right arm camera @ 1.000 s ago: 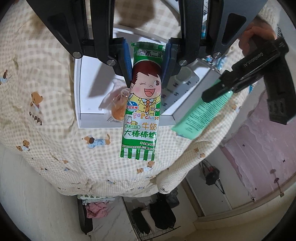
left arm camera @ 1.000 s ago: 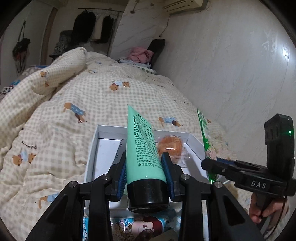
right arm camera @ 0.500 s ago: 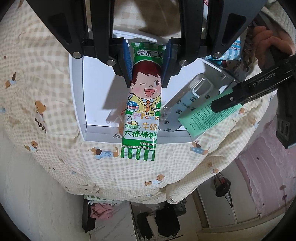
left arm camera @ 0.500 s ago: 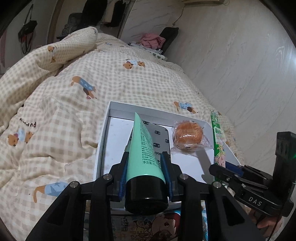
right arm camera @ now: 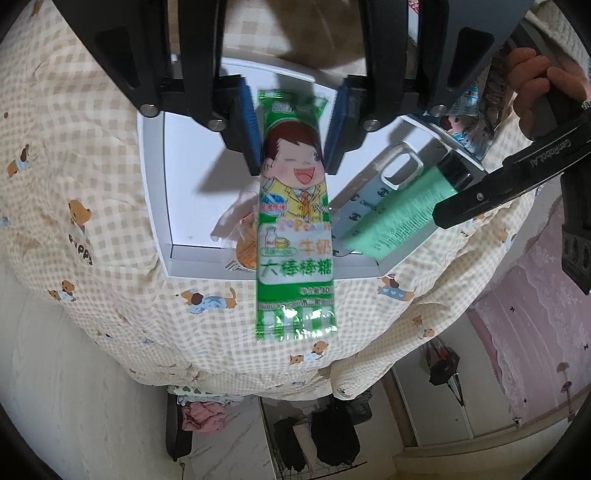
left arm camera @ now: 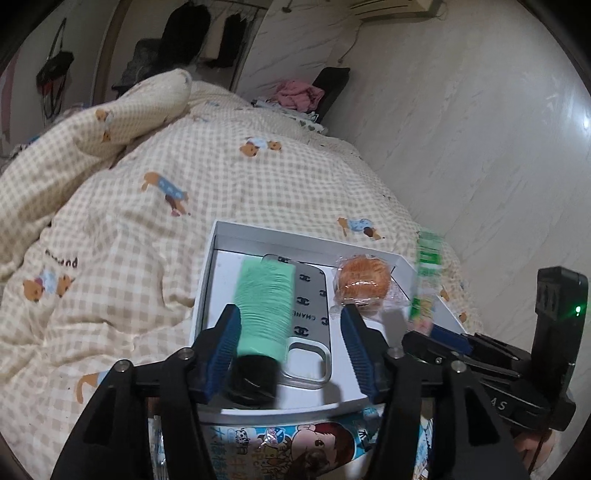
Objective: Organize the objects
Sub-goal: 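Lower the green tube into the box with the left gripper while the right carries the candy pack there, then open both grippers to release the tube and candy pack, then withdraw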
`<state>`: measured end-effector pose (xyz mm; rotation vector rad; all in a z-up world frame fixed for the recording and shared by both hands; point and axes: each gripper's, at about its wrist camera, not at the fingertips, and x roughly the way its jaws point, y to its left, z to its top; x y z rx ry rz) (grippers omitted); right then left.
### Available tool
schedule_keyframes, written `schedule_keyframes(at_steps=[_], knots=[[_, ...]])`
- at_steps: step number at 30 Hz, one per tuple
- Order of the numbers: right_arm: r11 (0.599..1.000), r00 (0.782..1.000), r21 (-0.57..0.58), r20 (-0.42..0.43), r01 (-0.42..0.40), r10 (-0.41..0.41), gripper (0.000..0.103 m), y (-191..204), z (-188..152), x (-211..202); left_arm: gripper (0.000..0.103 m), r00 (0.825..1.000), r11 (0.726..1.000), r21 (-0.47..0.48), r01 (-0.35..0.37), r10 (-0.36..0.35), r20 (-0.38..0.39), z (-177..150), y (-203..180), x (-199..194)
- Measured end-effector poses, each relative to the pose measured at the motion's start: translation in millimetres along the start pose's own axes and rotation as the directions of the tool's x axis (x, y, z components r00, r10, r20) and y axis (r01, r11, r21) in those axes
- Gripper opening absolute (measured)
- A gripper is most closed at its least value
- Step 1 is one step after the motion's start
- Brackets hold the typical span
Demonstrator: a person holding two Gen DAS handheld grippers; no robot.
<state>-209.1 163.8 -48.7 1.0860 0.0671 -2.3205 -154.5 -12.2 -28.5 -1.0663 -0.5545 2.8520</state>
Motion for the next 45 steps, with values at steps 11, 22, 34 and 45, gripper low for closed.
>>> schedule_keyframes(at_steps=[11,22,34,45], knots=[[0.995,0.996,0.093,0.074,-0.047,0.040,0.077,-18.7,4.8,-13.7,0.077,0.999,1.000,0.023,0.020,-0.021,0.044,3.7,-5.4,-12.2],[0.961,0.943,0.013,0.199,-0.276,0.268,0.083,-24.8,34.6,-105.6,0.080,0.992,0.983,0.179,-0.048,0.026,0.123,13.9,-34.8,-77.7],[0.952,0.956,-0.123,0.049,-0.282,0.290,0.083,5.5,-4.7,-150.1,0.081,0.995,0.966,0.250,0.064,-0.081,0.057,2.4,-62.0,-134.4],[0.961,0.958,-0.079,0.094,-0.265,0.272,0.099,1.7,-38.1,-142.6,0.081,0.998,0.984,0.172,-0.035,0.044,-0.046,-40.3,-43.7,-111.6]])
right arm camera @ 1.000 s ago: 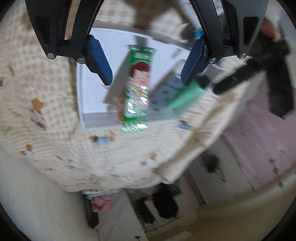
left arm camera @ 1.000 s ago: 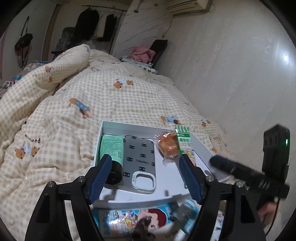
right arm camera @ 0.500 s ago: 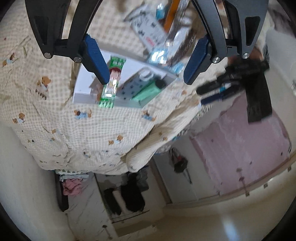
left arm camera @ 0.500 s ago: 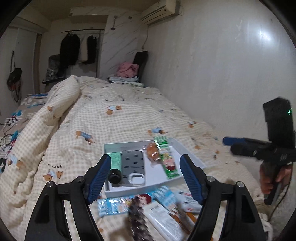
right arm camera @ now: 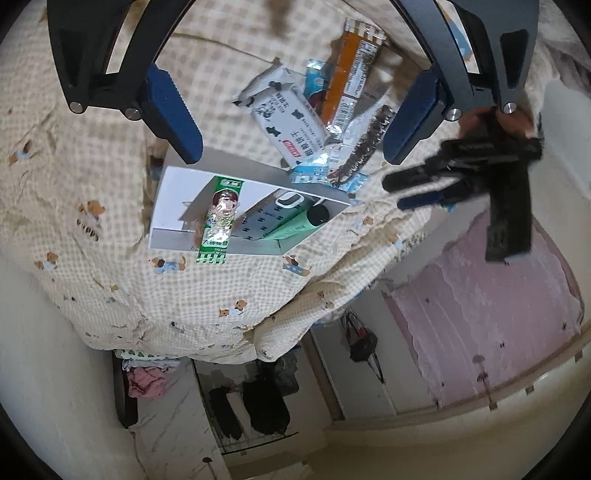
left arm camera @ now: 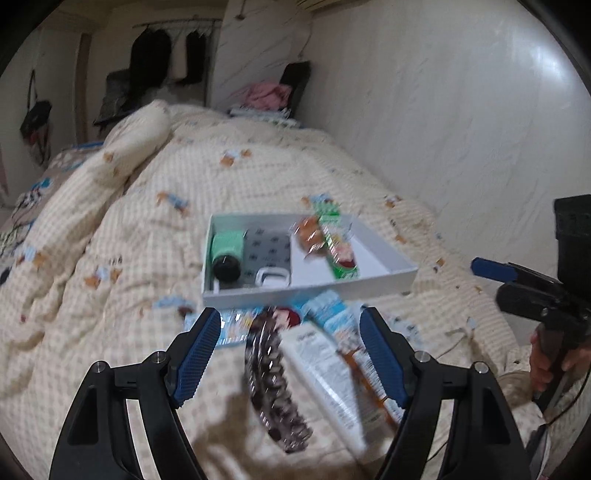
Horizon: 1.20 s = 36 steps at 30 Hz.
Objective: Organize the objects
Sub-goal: 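Open both grippers to release the tube and candy pack, then withdraw, then move the left gripper down over the clear hair claw clip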
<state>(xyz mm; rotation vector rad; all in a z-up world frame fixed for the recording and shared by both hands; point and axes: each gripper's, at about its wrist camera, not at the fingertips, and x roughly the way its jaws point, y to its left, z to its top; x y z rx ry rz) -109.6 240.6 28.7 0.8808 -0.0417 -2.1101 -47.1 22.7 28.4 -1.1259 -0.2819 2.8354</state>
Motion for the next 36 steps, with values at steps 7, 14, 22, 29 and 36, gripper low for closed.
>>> schedule_keyframes(at_steps=[7,14,22,29,36], knots=[[0.996,0.999,-0.076,0.014,0.037,-0.037,0.099,18.5,-8.9,8.0,0.081,0.999,0.999,0.014,-0.043,0.044,-0.022,-20.6,-4.4,4.7],[0.995,0.998,-0.073,0.010,0.062,-0.062,0.099,19.1,-17.7,21.1,0.082,0.996,0.997,0.056,-0.051,0.055,-0.069,-36.8,-16.4,8.7],[0.995,0.998,-0.085,-0.018,0.060,-0.061,0.099,21.7,-23.1,27.8,0.083,0.992,0.999,-0.029,0.013,-0.016,-0.125,-38.1,1.9,20.8],[0.996,0.997,-0.065,-0.042,0.055,-0.057,0.099,18.5,-24.8,32.3,0.083,0.994,0.999,-0.038,0.028,-0.032,-0.107,-36.6,3.3,19.0],[0.998,0.997,-0.036,-0.061,0.042,-0.044,0.099,11.9,-26.4,35.4,0.083,0.995,0.999,-0.034,0.005,-0.008,-0.099,-32.5,2.0,19.8]])
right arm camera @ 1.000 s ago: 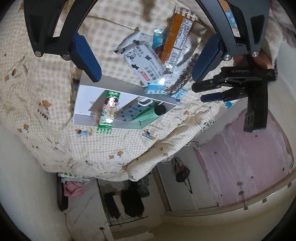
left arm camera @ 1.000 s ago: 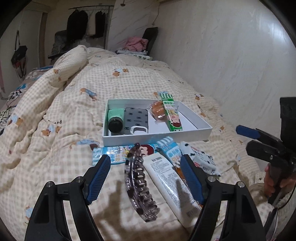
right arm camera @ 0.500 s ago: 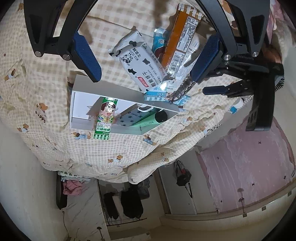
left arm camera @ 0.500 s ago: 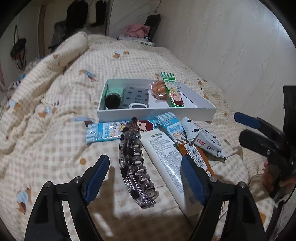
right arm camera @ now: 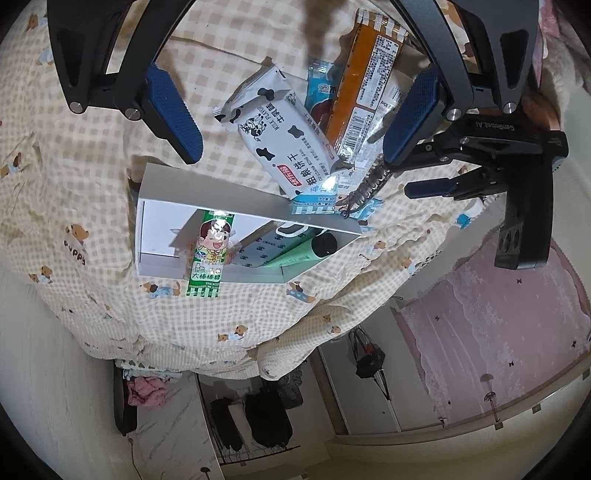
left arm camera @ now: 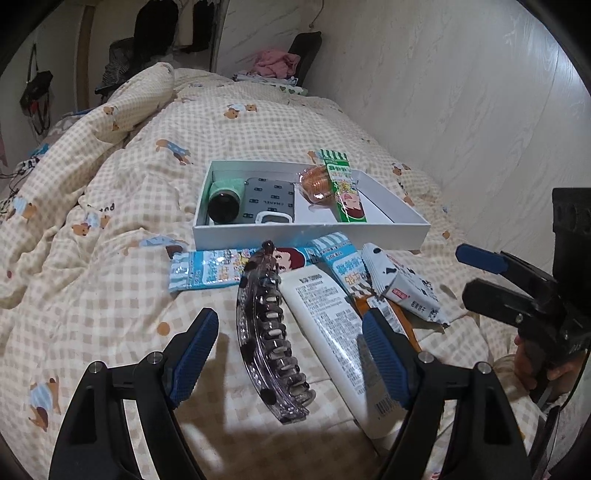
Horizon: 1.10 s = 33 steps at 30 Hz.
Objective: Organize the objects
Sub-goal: 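Move the left gripper down over the clear hair claw clip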
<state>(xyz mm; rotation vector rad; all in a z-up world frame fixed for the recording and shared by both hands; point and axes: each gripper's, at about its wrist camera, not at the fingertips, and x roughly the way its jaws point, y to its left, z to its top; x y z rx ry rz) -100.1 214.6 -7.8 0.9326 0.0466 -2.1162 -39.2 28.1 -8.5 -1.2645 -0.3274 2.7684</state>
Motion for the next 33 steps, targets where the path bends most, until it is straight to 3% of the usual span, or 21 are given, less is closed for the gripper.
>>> schedule_keyframes(at_steps=[5,8,12,14,15,17,28,33], knots=[[1.000,1.000,0.011,-0.011,-0.005,0.005,0.099,-2.6,-1.3,2.6,0.083,0.988,0.990,-0.004,-0.140,0.140,0.069,3.3,-4.8,-13.3],[1.000,1.000,0.009,-0.013,0.003,-0.003,0.099,-2.0,-1.4,2.8,0.083,0.962,0.970,0.002,-0.243,0.241,0.128,6.7,-11.6,-22.6],[1.000,1.000,0.000,-0.015,0.014,-0.014,0.099,-0.1,-1.5,3.5,0.083,0.935,0.941,0.045,-0.335,0.327,0.141,10.2,-20.8,-17.5],[1.000,1.000,-0.002,-0.014,0.019,-0.019,0.099,-0.6,-1.9,3.4,0.083,0.902,0.907,0.064,-0.417,0.405,0.151,10.3,-28.2,-13.7],[1.000,1.000,-0.001,-0.013,0.020,-0.020,0.099,-1.2,-1.9,3.0,0.083,0.871,0.874,0.073,-0.480,0.465,0.161,10.1,-33.3,-11.8],[1.000,1.000,0.007,-0.009,0.018,-0.018,0.099,-3.7,-2.0,2.2,0.083,0.837,0.840,0.086,-0.536,0.516,0.182,9.3,-39.0,-10.9],[0.999,1.000,0.037,-0.007,0.010,-0.010,0.099,-11.2,-2.6,1.9,0.083,0.787,0.805,0.006,-0.593,0.578,0.213,25.4,-31.3,-9.4],[0.999,1.000,0.042,-0.009,0.009,-0.009,0.099,-12.6,-3.3,1.8,0.083,0.780,0.802,-0.026,-0.597,0.587,0.217,34.9,-31.7,-5.1]])
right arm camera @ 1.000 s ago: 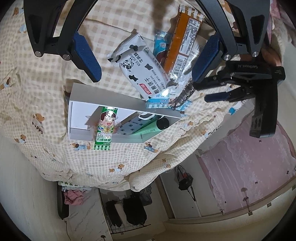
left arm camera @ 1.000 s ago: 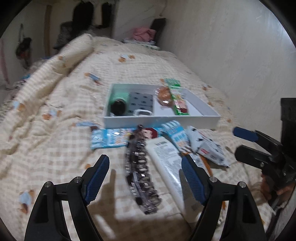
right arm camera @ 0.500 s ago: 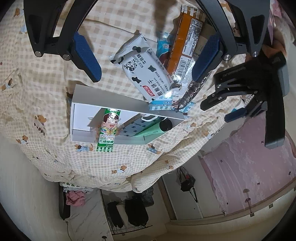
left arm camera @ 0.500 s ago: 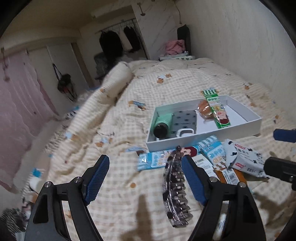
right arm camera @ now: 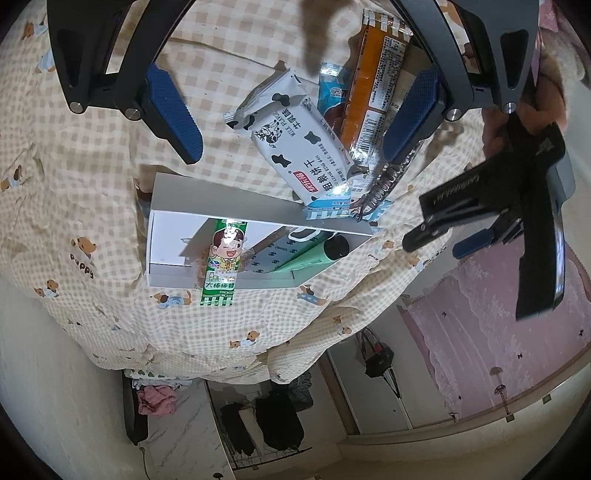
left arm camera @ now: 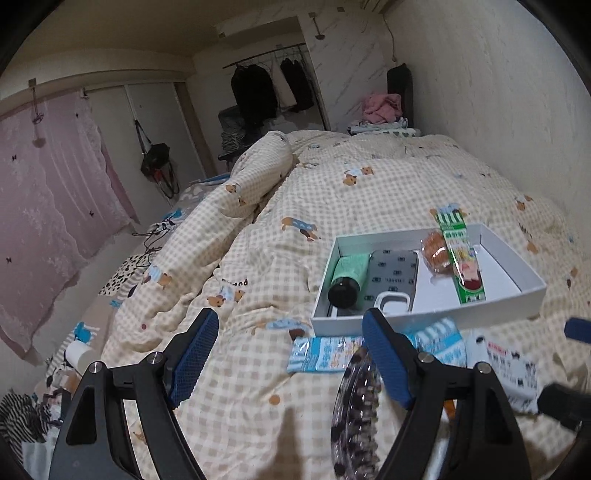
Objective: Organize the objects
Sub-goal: 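Move the left gripper down over the clear hair claw clip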
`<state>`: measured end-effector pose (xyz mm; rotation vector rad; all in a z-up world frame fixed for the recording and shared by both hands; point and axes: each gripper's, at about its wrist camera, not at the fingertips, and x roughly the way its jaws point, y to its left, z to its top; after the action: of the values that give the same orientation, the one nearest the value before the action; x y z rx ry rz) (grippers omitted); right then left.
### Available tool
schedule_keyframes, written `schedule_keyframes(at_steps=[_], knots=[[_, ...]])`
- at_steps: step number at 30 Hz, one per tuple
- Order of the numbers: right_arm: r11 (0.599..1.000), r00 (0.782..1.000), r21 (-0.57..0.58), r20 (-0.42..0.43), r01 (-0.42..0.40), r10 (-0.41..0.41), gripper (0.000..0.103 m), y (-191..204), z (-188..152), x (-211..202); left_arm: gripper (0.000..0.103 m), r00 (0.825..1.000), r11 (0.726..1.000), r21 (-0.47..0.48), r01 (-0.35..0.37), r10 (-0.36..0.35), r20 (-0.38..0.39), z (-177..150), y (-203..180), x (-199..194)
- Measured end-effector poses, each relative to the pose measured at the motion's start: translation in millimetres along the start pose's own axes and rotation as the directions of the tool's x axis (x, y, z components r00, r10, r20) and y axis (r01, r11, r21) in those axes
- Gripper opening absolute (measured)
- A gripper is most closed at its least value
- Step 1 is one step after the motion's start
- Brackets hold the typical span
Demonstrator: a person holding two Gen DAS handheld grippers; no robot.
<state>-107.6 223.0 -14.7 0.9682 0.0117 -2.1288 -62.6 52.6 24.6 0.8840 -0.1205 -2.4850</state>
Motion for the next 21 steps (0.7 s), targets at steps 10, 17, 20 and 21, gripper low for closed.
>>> schedule_keyframes(at_steps=[10,17,20,21], knots=[[1.000,1.000,0.006,-0.002,-0.009,0.009,0.099,0.8,-1.4,0.3,0.083,0.962,0.962,-0.048,0.270,-0.272,-0.035,23.3,30.2,10.1],[1.000,1.000,0.004,-0.007,-0.012,0.012,0.099,1.8,-0.9,2.1,0.083,0.912,0.912,-0.040,0.409,-0.410,-0.028,32.2,56.1,-4.8],[1.000,1.000,0.006,-0.003,-0.014,0.014,0.099,1.1,-1.2,1.7,0.083,0.884,0.888,-0.004,0.460,-0.458,-0.089,28.2,57.9,-8.6],[1.000,1.000,0.003,0.003,-0.015,0.015,0.099,1.4,-1.2,1.5,0.083,0.882,0.886,0.022,0.463,-0.458,-0.108,24.8,56.4,-11.5]])
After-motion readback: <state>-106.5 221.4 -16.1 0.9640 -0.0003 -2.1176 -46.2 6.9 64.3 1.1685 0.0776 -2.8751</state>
